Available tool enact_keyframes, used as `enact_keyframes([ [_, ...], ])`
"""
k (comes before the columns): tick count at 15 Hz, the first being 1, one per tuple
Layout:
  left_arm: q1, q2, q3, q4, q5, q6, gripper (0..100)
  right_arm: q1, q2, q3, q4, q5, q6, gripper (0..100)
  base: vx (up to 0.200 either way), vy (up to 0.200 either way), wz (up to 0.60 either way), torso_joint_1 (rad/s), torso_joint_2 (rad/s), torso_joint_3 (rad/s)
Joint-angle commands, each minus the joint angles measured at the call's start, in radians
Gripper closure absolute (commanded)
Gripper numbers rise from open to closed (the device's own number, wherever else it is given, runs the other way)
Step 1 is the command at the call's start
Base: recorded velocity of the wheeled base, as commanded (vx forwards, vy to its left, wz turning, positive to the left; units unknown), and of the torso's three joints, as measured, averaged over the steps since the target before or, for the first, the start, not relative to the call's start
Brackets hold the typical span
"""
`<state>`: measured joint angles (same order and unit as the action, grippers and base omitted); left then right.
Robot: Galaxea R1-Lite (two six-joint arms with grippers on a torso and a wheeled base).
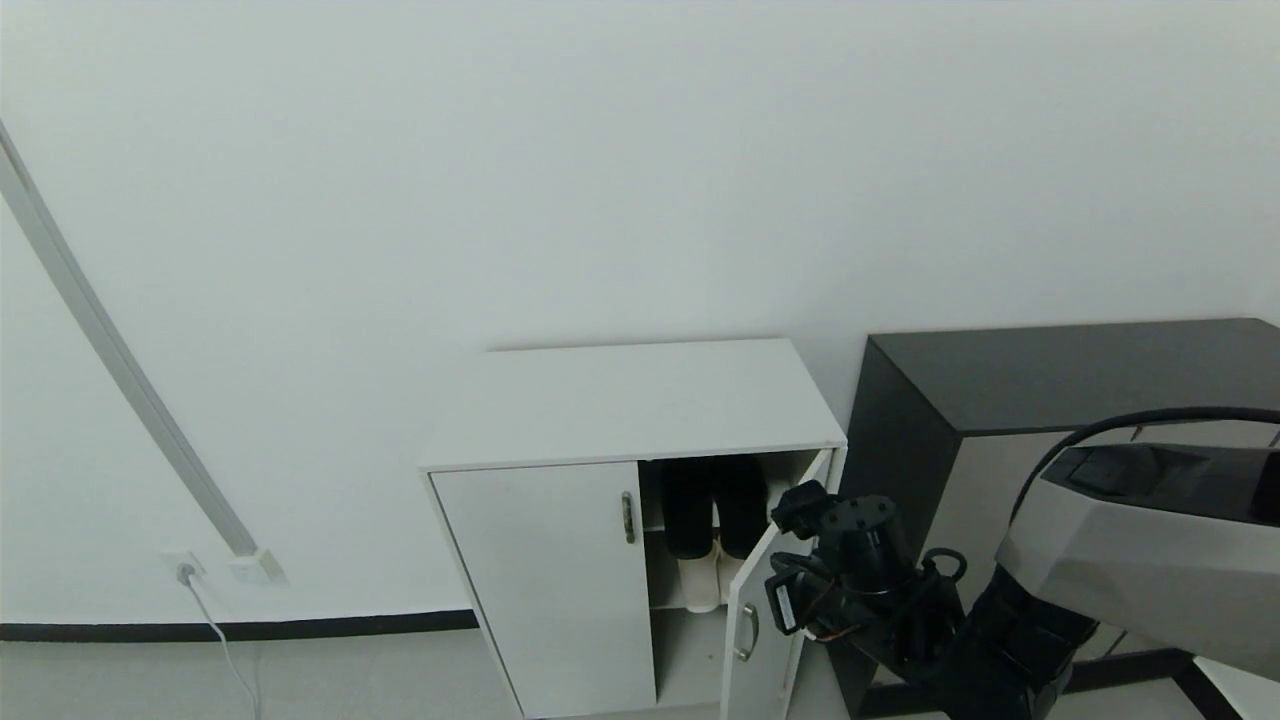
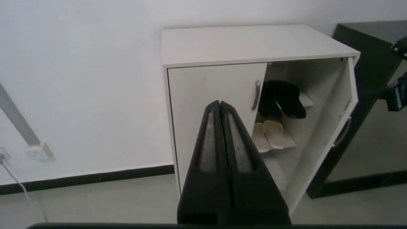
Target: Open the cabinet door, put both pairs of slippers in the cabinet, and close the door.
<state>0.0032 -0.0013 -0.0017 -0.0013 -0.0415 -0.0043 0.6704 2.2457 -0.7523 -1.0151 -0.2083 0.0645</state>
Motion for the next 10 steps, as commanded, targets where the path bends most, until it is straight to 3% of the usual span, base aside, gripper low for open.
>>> enact_keyframes([
  [1, 0.000, 0.001, 0.000, 0.000, 0.000, 0.000, 100, 0.006, 0.012, -0.004, -0.011, 0.015, 0.008, 100, 0.000, 0.000, 0.00, 0.000, 0.00, 0.000],
  [6, 0.000, 0.001, 0.000, 0.000, 0.000, 0.000, 100, 0.005, 0.020, 0.070, -0.227, 0.110, 0.031, 100, 0.000, 0.000, 0.00, 0.000, 0.00, 0.000],
  [10, 0.000, 0.001, 0.000, 0.000, 0.002, 0.001, 100, 0.000, 0.017, 0.217, -0.399, 0.165, 0.029, 100, 0.000, 0.000, 0.00, 0.000, 0.00, 0.000],
])
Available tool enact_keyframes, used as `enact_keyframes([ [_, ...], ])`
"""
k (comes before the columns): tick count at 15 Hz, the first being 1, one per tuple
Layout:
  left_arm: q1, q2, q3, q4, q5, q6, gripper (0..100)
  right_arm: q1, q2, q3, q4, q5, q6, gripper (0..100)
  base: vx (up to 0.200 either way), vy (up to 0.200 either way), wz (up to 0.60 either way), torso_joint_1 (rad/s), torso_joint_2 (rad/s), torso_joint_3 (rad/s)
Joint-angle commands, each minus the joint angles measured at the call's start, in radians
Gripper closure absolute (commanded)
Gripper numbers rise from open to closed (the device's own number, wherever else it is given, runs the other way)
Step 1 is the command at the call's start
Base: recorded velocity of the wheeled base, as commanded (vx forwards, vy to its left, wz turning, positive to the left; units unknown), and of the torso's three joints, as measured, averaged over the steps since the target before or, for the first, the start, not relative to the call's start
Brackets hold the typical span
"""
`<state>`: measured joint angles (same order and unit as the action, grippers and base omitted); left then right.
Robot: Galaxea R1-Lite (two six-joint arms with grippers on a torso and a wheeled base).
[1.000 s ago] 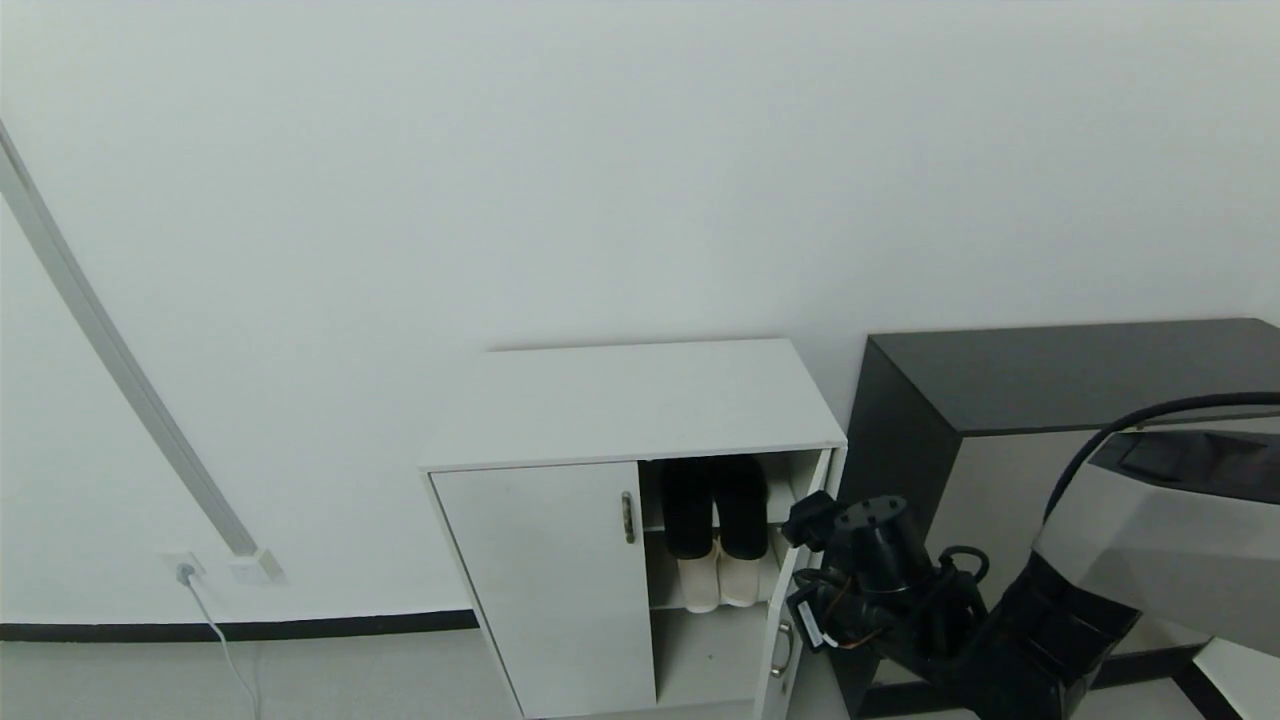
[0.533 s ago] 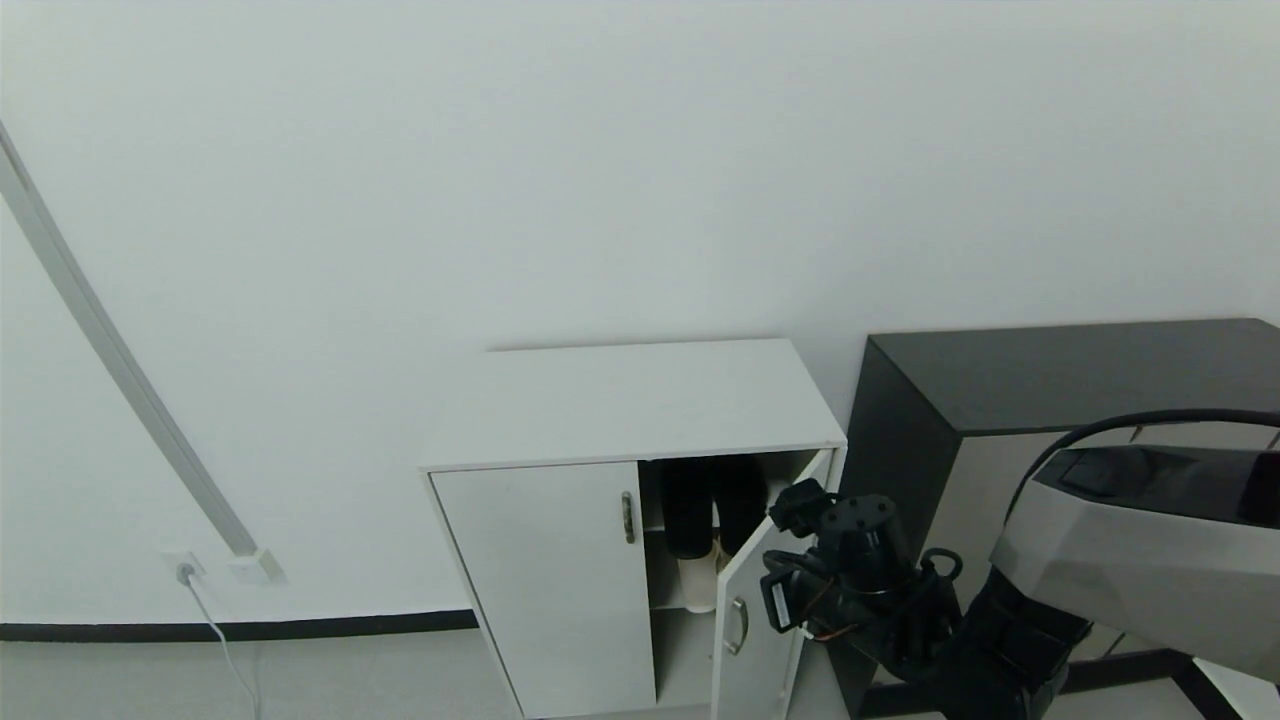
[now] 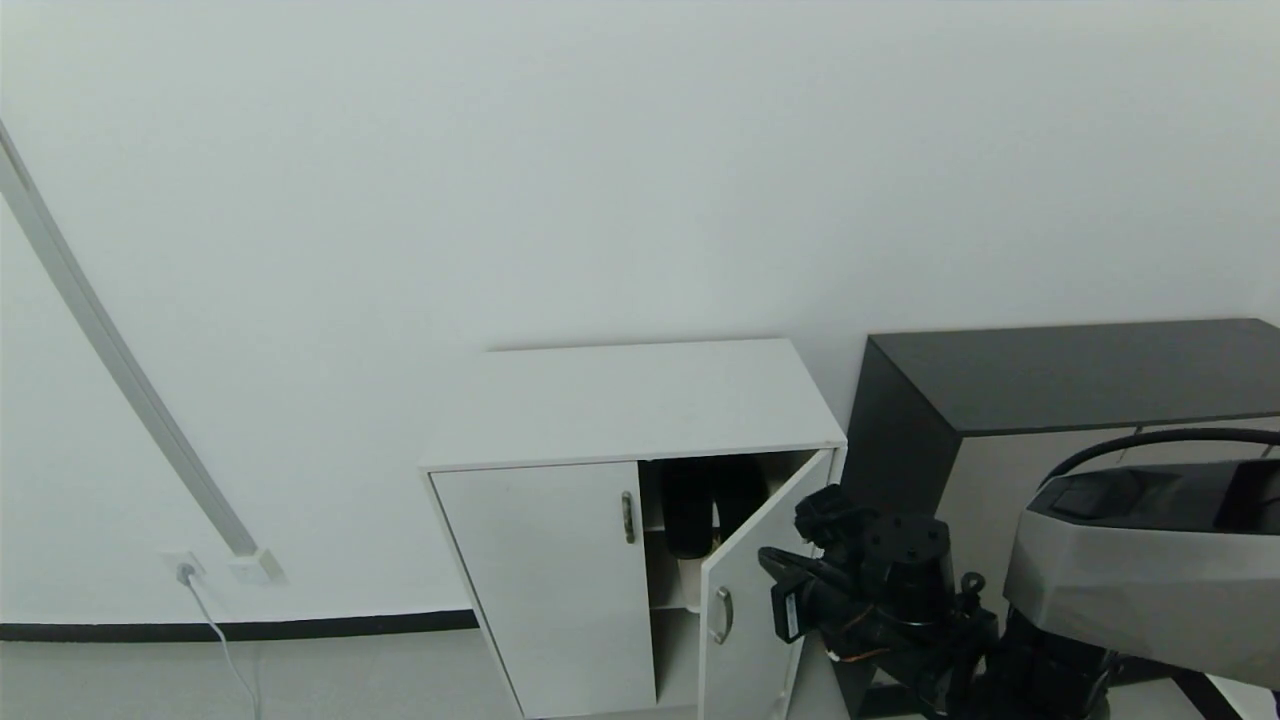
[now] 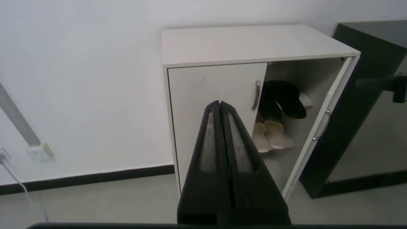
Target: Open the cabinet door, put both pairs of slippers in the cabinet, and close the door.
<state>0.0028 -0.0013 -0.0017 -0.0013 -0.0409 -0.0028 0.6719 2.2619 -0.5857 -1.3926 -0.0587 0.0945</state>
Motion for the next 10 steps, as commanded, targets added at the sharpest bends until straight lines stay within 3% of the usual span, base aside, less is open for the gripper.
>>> enact_keyframes([
  [1, 0.000, 0.001, 0.000, 0.000, -0.001, 0.000, 100, -0.003, 0.001, 0.067, -0.037, 0.022, -0.001, 100, 0.000, 0.000, 0.00, 0.000, 0.00, 0.000],
  [4, 0.000, 0.001, 0.000, 0.000, 0.001, 0.000, 100, -0.002, 0.005, 0.083, -0.039, 0.022, -0.001, 100, 0.000, 0.000, 0.00, 0.000, 0.00, 0.000],
  [10, 0.000, 0.001, 0.000, -0.002, 0.001, -0.002, 100, -0.002, 0.016, 0.081, -0.039, 0.022, -0.004, 100, 0.200, 0.000, 0.00, 0.003, 0.00, 0.004],
])
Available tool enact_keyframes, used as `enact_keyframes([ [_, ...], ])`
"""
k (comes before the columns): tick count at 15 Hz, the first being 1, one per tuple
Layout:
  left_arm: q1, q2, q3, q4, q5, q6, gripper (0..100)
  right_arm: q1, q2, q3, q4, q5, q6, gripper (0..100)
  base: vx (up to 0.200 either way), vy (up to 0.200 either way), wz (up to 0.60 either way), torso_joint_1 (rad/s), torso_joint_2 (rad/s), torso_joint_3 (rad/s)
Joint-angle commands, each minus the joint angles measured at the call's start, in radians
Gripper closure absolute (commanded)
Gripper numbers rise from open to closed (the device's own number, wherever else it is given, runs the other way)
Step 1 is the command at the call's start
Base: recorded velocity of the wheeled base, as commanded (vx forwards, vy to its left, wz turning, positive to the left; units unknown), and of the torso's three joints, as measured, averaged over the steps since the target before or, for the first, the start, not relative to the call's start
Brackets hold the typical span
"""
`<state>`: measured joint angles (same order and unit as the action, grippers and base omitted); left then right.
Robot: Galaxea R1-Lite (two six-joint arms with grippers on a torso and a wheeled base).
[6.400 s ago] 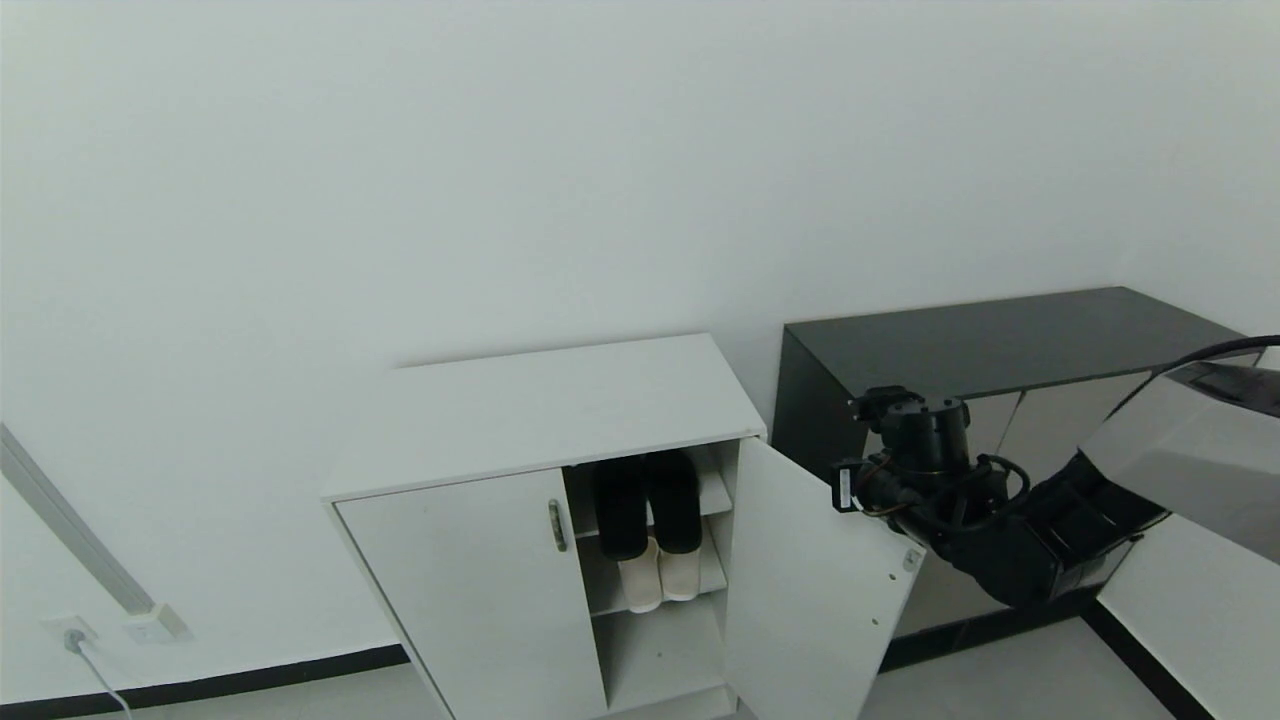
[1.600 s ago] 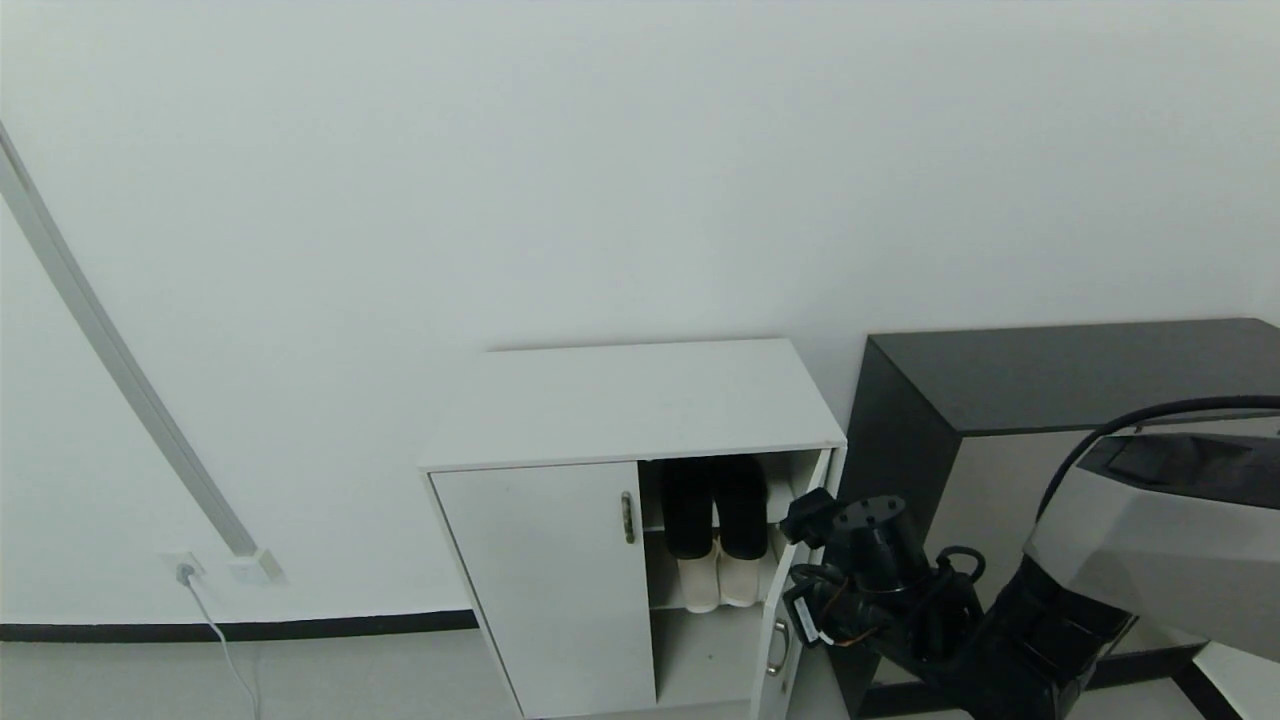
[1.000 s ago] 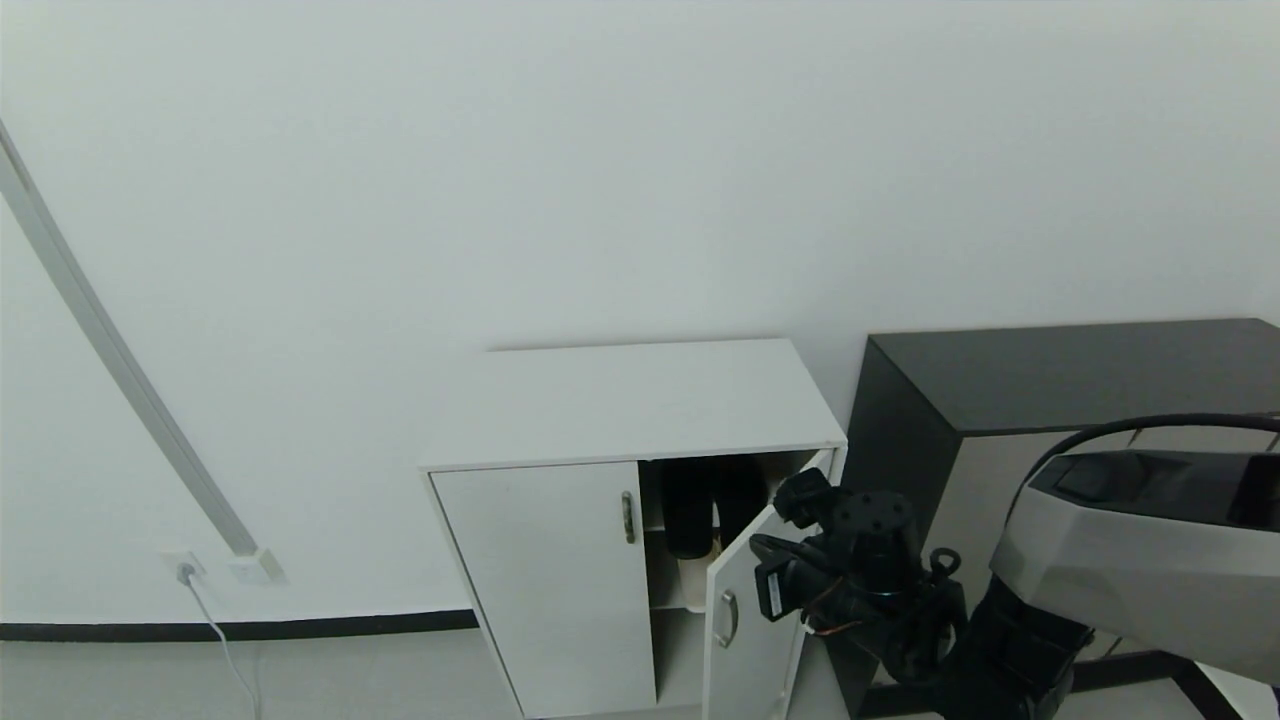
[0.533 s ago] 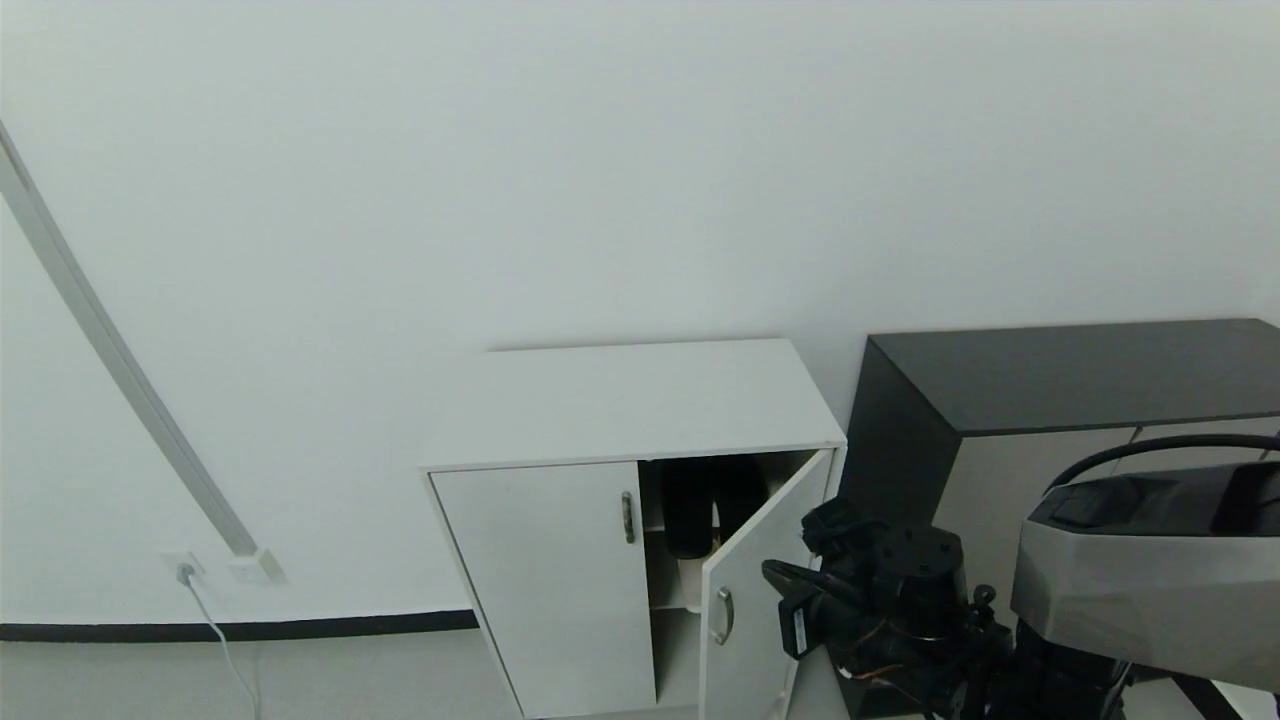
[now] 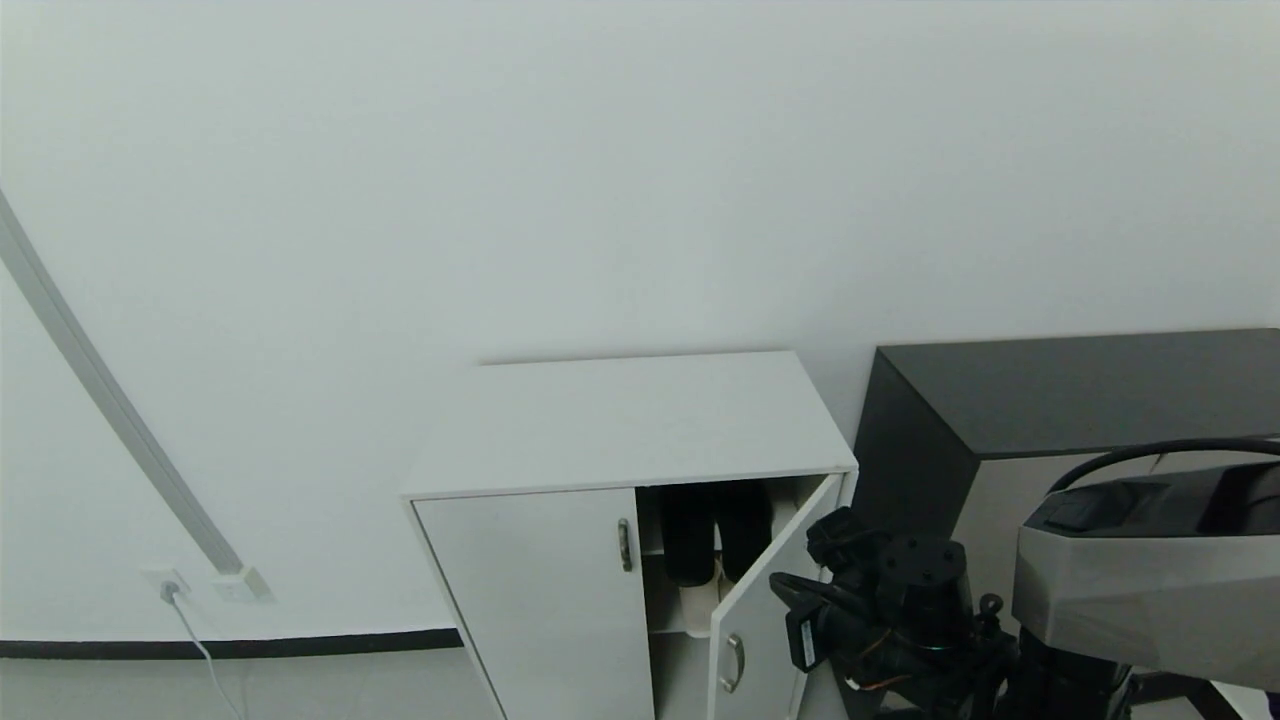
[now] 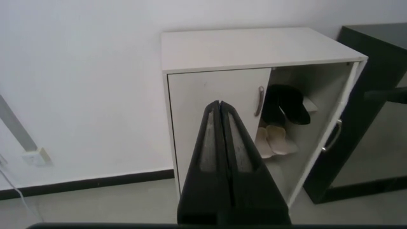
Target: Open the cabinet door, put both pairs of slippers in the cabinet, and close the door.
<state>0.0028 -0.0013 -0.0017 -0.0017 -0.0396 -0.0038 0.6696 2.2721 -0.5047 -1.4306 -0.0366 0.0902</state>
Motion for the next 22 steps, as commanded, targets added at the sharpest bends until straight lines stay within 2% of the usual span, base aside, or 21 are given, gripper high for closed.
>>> enact_keyframes([
  [1, 0.000, 0.001, 0.000, 0.000, 0.000, -0.001, 100, 0.001, 0.006, 0.002, -0.001, 0.000, -0.001, 100, 0.000, 0.000, 0.00, 0.000, 0.00, 0.000],
  [7, 0.000, 0.001, 0.000, 0.000, 0.000, 0.001, 100, -0.001, 0.018, -0.021, 0.001, 0.000, -0.001, 100, 0.000, 0.000, 0.00, 0.000, 0.00, 0.000],
  [15, 0.000, 0.001, 0.000, 0.000, -0.002, 0.001, 100, -0.021, 0.110, -0.144, 0.013, -0.002, -0.001, 100, 0.000, 0.000, 0.00, 0.000, 0.00, 0.000],
  [22, 0.000, 0.001, 0.000, 0.000, -0.002, 0.001, 100, -0.050, 0.138, -0.252, 0.079, -0.003, -0.001, 100, 0.000, 0.000, 0.00, 0.000, 0.00, 0.000],
])
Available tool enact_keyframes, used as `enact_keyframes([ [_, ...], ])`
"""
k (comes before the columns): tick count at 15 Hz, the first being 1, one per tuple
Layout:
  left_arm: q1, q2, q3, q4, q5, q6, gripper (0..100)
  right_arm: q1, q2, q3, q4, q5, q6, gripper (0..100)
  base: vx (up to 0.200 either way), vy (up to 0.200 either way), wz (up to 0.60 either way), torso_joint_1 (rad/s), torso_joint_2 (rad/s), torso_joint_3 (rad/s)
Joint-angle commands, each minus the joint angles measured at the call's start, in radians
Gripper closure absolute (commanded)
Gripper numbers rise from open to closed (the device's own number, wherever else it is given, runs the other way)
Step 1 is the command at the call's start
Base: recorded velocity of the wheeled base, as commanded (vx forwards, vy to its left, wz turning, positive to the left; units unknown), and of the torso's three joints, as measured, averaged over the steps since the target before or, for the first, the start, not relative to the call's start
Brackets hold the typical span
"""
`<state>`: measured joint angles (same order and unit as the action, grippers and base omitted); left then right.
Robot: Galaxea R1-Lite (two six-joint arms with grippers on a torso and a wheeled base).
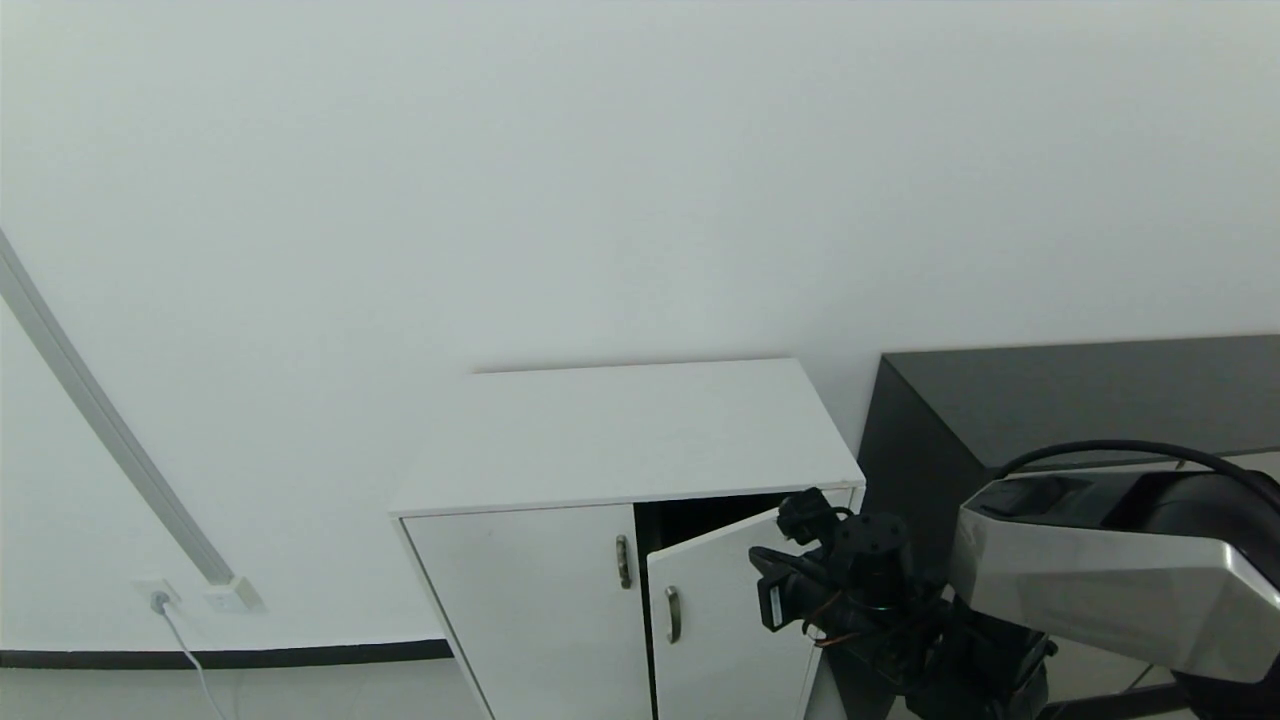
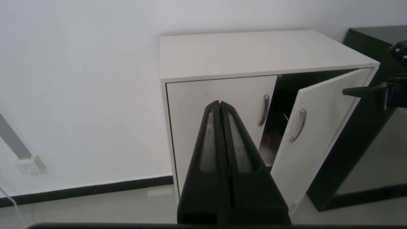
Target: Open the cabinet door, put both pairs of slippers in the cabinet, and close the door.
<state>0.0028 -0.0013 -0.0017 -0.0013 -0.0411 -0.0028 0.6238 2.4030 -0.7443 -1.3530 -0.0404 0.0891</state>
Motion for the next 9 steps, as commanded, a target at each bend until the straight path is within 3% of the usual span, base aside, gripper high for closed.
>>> enact_keyframes([
  [1, 0.000, 0.001, 0.000, 0.000, 0.000, 0.000, 100, -0.009, 0.008, -0.017, 0.002, 0.001, 0.000, 100, 0.000, 0.000, 0.00, 0.000, 0.00, 0.000],
  [9, 0.000, 0.001, 0.000, 0.000, 0.000, 0.000, 100, -0.029, 0.050, -0.067, 0.009, -0.004, 0.001, 100, 0.000, 0.000, 0.00, 0.000, 0.00, 0.000],
])
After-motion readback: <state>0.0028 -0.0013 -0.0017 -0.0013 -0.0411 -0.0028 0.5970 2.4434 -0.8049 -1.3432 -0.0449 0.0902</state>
